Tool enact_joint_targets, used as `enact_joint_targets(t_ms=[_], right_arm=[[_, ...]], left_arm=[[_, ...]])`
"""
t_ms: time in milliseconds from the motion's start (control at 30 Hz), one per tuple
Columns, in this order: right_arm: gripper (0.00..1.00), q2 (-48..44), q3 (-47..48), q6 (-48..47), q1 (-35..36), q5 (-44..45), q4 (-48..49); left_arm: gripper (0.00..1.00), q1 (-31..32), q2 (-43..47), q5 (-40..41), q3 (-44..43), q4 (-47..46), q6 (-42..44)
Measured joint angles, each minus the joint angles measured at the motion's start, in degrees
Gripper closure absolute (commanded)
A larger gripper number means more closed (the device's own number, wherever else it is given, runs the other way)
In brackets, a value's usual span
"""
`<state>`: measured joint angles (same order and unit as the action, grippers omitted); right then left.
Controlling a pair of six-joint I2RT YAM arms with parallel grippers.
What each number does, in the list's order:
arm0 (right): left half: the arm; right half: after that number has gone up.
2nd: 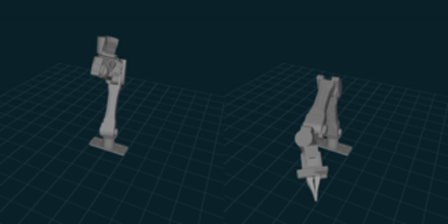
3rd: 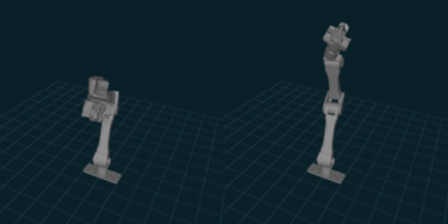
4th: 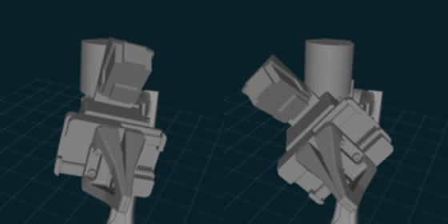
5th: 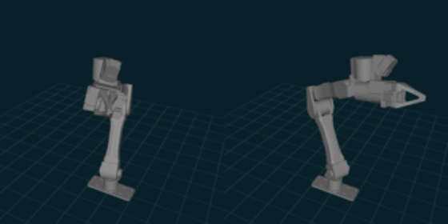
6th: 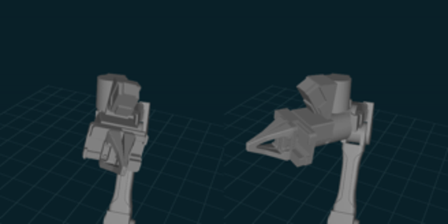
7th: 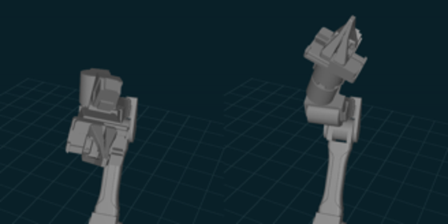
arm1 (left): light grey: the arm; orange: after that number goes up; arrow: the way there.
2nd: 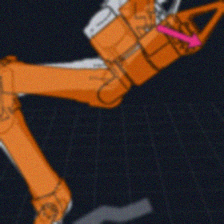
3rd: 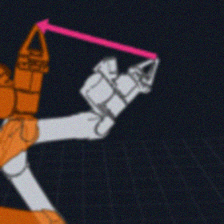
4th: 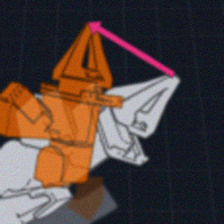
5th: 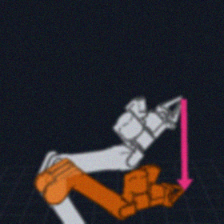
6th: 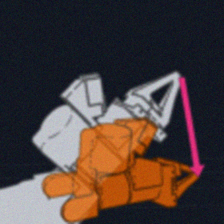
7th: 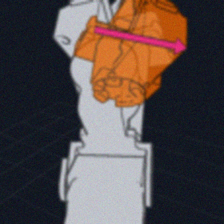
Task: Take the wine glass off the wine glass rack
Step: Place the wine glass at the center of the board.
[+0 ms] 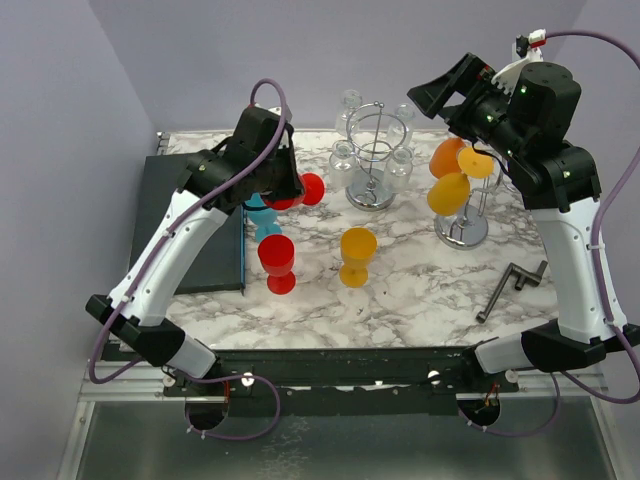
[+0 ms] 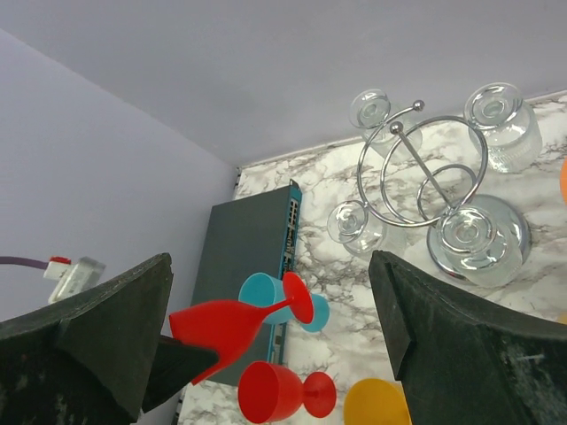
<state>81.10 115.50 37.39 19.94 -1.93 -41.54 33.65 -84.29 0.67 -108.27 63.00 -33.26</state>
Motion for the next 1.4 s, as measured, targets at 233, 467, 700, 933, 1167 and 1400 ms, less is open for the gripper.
enact_joint_targets(t_ms=[233,467,700,933,1167,1400], right_arm=[[0.0,0.0,0.0,-1.22,0.0,0.2,-1.4],[0.0,-0.17,-0.9,-1.51,0.0,0.31,-1.57],[0.0,-0.17,-1.7,-1.51,0.0,0.39,-1.6],[0.0,-0.42,-2.64,-1.53,0.0,1.09,-1.57],[0.0,-0.98,-3.28,-1.92,0.0,2.45,-1.55],[0.0,-1.81,-4.31,-2.08,0.0,2.75,-1.51]], left_arm=[[1.0,1.55,-6.54,3.39,-0.7,3.48,3.61],[1.0,2.86,-11.63,3.41,-1.75,4.57,5.6],[1.0,3.72,-17.03,3.32,-3.43,4.87,6.58],[1.0,3.98,-20.94,3.28,-3.54,4.9,6.99],[0.98,4.09,-23.61,3.3,-3.43,4.92,7.98],[0.95,4.24,-24.28,3.45,-2.56,5.03,8.85]])
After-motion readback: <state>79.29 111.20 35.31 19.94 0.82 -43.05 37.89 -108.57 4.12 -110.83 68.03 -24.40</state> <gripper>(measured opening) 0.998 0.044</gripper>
